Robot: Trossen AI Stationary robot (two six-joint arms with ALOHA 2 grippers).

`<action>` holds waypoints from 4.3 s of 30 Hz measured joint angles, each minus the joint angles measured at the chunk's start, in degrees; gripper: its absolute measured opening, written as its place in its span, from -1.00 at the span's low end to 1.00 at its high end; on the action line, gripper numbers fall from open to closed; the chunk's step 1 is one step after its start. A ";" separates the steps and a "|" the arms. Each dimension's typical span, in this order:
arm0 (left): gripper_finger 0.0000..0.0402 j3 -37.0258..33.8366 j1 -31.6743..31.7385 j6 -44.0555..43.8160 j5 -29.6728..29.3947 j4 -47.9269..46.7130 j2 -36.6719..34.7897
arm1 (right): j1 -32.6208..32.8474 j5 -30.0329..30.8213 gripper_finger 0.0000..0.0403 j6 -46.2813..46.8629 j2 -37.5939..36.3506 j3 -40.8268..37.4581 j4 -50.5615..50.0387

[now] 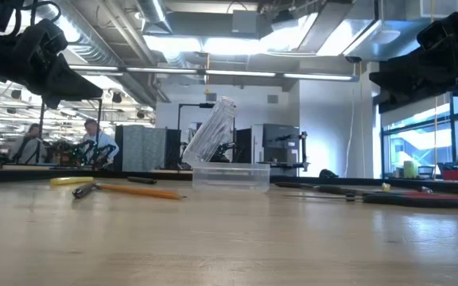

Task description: Pick & place school supplies into a supply box

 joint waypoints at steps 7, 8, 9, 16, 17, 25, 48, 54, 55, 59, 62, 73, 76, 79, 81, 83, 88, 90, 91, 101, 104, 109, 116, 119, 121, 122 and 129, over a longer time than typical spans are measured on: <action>-0.96 0.00 -0.01 0.01 0.00 -0.02 0.00 | 0.01 0.00 0.07 0.00 -0.01 0.00 -0.01; -0.96 0.00 -0.02 0.00 -0.01 -0.02 0.00 | 0.01 -0.02 0.07 0.00 -0.01 0.00 0.00; -0.96 0.00 0.00 0.00 -0.02 -0.02 0.00 | 0.00 0.00 0.07 0.00 -0.01 0.00 0.00; -0.97 0.00 -0.01 0.01 -0.02 -0.01 0.00 | 0.00 -0.01 0.07 0.00 -0.01 0.00 -0.01; -0.97 0.00 0.00 0.01 -0.01 -0.01 0.00 | -0.01 0.00 0.07 -0.02 -0.01 0.00 0.00; -0.97 0.00 0.00 0.02 -0.02 -0.01 0.00 | 0.01 -0.02 0.07 0.00 -0.01 0.00 -0.02; -0.96 -0.01 -0.02 3.48 -0.39 0.13 0.00 | -0.01 0.02 0.07 4.50 -0.01 0.00 0.92; -0.95 0.00 0.00 3.52 -0.49 0.13 0.00 | 0.01 2.80 0.07 8.03 -0.01 0.00 0.64; -0.95 0.00 0.00 3.52 -0.55 0.13 0.00 | -0.01 4.55 0.07 9.35 0.01 0.00 0.14; -0.96 0.00 0.00 3.52 -0.59 0.13 0.00 | -0.01 12.50 0.07 12.86 1.46 2.87 -7.90; -0.95 0.00 -0.01 3.52 -0.61 0.16 0.00 | -0.01 16.64 0.07 17.38 4.64 6.89 -13.70; -0.95 0.00 -0.02 3.52 -1.04 0.18 0.00 | -0.01 25.59 0.07 41.03 29.79 31.56 -47.36; -0.96 0.00 -0.02 3.54 -3.10 0.18 0.00 | -0.01 25.72 0.07 51.13 37.78 36.72 -56.35; -0.95 0.00 -0.01 3.54 -5.48 0.20 0.00 | -0.01 26.96 0.07 53.94 44.86 39.71 -62.31; -0.95 0.00 0.00 3.52 -6.45 0.20 0.00 | -0.01 28.50 0.07 50.61 48.36 40.65 -63.82; -0.94 0.00 -0.02 3.54 -6.64 0.18 0.00 | -0.01 29.12 0.07 45.93 51.14 40.64 -61.85; -0.94 0.00 -0.01 3.54 -6.64 0.18 0.00 | 0.01 25.80 0.07 46.26 56.56 40.28 -55.29; -0.95 0.00 -0.02 3.54 -6.64 0.18 0.00 | 0.01 27.02 0.07 49.94 57.87 40.26 -54.59; -0.95 0.00 -0.02 3.54 -6.64 0.18 0.00 | 0.02 28.82 0.07 52.82 58.34 40.28 -55.32; -0.95 0.00 0.00 3.54 -6.64 0.18 0.00 | 0.32 44.54 0.07 81.11 59.20 39.30 -67.87; -0.96 0.00 0.00 3.52 -6.64 0.18 0.00 | 0.56 46.24 0.07 85.68 59.58 39.30 -67.39; -0.94 0.00 -0.01 3.52 -6.27 0.16 0.00 | 0.56 47.34 0.07 93.33 60.30 39.30 -67.65; -0.95 0.00 -0.01 3.53 -6.21 0.16 0.00 | 0.56 45.77 0.07 96.20 64.33 39.30 -67.84; -0.96 0.00 -0.02 3.52 -6.21 0.16 0.00 | 0.56 43.87 0.07 97.73 67.08 39.30 -68.32; -0.96 0.00 0.00 3.52 -6.21 0.14 0.00 | 0.56 42.38 0.07 98.73 68.82 39.30 -68.24; -0.96 0.00 -0.02 3.52 -6.21 0.16 0.00 | 0.56 41.72 0.07 99.39 69.76 39.30 -68.24; -0.97 0.00 -0.01 3.52 -6.21 0.13 0.00 | 0.58 36.73 0.07 100.76 75.94 39.30 -67.58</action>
